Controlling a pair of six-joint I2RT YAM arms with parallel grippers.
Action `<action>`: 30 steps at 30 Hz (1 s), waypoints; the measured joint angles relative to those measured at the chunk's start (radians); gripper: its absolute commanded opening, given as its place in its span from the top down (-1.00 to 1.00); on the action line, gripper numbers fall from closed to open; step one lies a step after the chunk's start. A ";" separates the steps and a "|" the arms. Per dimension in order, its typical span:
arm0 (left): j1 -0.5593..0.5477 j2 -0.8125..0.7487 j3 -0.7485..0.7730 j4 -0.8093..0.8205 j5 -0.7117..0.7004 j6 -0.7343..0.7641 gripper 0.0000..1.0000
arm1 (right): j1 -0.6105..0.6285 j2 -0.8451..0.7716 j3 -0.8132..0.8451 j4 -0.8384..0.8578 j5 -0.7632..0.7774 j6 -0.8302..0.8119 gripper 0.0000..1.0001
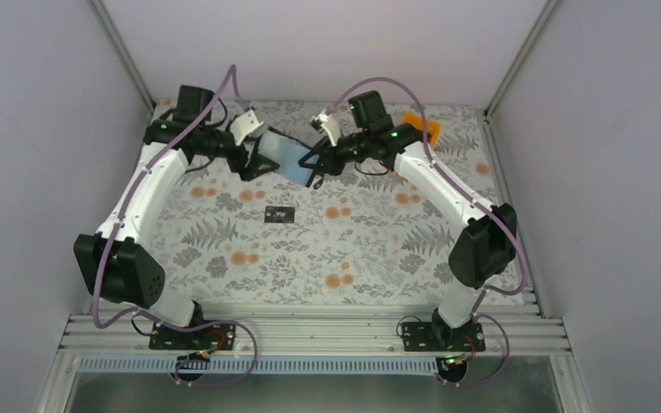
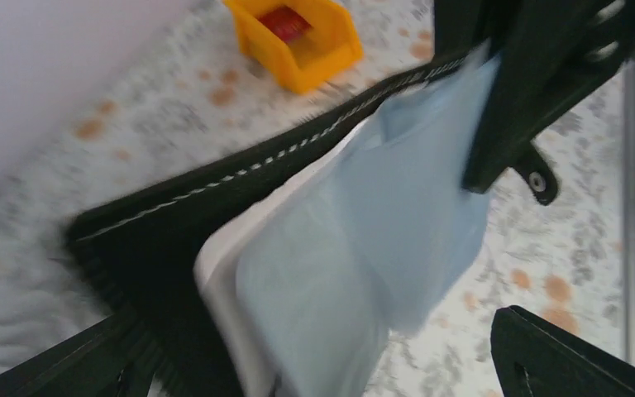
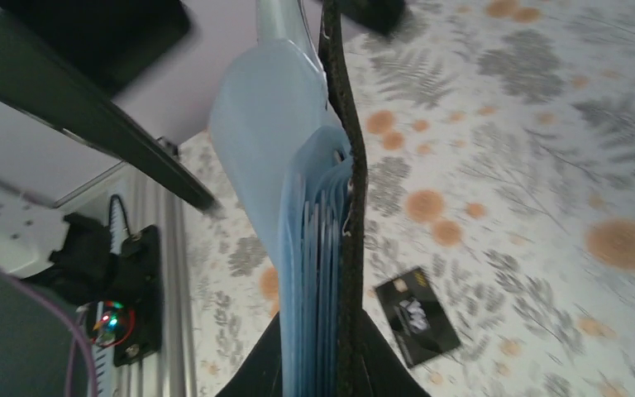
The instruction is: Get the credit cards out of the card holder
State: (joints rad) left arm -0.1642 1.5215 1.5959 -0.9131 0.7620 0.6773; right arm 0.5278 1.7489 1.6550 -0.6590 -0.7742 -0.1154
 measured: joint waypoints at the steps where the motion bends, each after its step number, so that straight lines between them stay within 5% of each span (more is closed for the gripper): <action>1: -0.002 0.004 -0.045 0.008 0.018 -0.010 -1.00 | 0.020 0.005 0.011 -0.006 -0.013 -0.013 0.88; 9: 0.033 -0.044 -0.195 0.020 0.091 -0.027 -0.98 | 0.084 0.014 0.034 -0.044 -0.103 -0.143 0.85; 11: 0.042 -0.058 -0.195 0.013 0.120 -0.004 -0.80 | 0.084 0.014 0.036 -0.058 -0.121 -0.171 0.85; 13: 0.052 -0.069 -0.194 -0.013 0.163 0.032 -0.33 | 0.085 0.014 0.038 -0.079 -0.134 -0.197 0.84; 14: 0.055 -0.070 -0.194 -0.027 0.177 0.045 0.10 | 0.085 0.014 0.038 -0.084 -0.136 -0.204 0.85; 15: 0.058 -0.071 -0.194 -0.044 0.195 0.065 0.77 | 0.085 0.014 0.040 -0.091 -0.138 -0.212 0.84; 17: 0.062 -0.072 -0.194 -0.084 0.233 0.111 0.95 | 0.086 0.014 0.048 -0.098 -0.139 -0.223 0.78; 22: 0.070 -0.080 -0.192 -0.175 0.314 0.200 0.95 | 0.085 0.012 0.052 -0.080 -0.142 -0.224 -0.37; 30: 0.126 -0.090 -0.098 -0.300 0.404 0.283 0.95 | -0.008 -0.169 -0.179 0.252 -0.237 -0.043 -0.98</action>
State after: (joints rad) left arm -0.0387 1.4311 1.4975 -1.2129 1.1656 0.9604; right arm 0.5198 1.5795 1.4757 -0.4068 -1.0111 -0.1581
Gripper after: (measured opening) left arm 0.048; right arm 0.869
